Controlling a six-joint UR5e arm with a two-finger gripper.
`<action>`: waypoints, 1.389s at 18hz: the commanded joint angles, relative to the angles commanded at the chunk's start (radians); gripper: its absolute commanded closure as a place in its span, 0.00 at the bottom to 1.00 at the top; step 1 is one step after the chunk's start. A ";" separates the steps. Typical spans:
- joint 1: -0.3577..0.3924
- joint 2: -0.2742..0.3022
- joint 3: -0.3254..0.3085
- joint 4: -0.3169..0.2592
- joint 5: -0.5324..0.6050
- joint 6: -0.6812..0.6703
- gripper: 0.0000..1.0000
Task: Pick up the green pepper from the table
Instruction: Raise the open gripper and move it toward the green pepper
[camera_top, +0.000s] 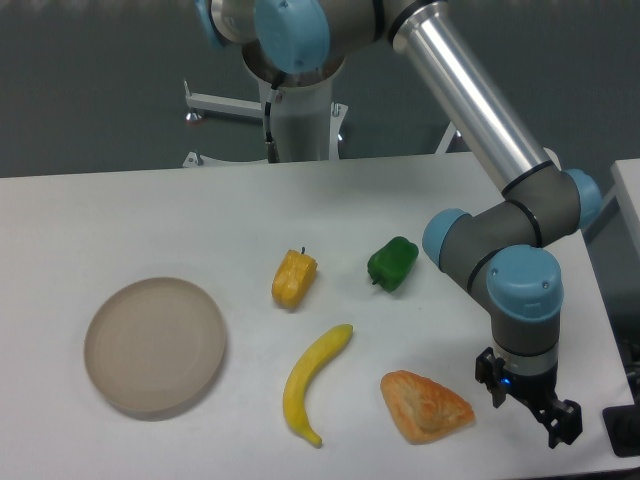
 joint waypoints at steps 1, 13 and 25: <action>0.000 0.002 -0.005 0.000 0.003 -0.003 0.00; -0.011 0.103 -0.129 -0.008 -0.002 -0.057 0.00; 0.115 0.365 -0.478 -0.130 -0.192 -0.064 0.00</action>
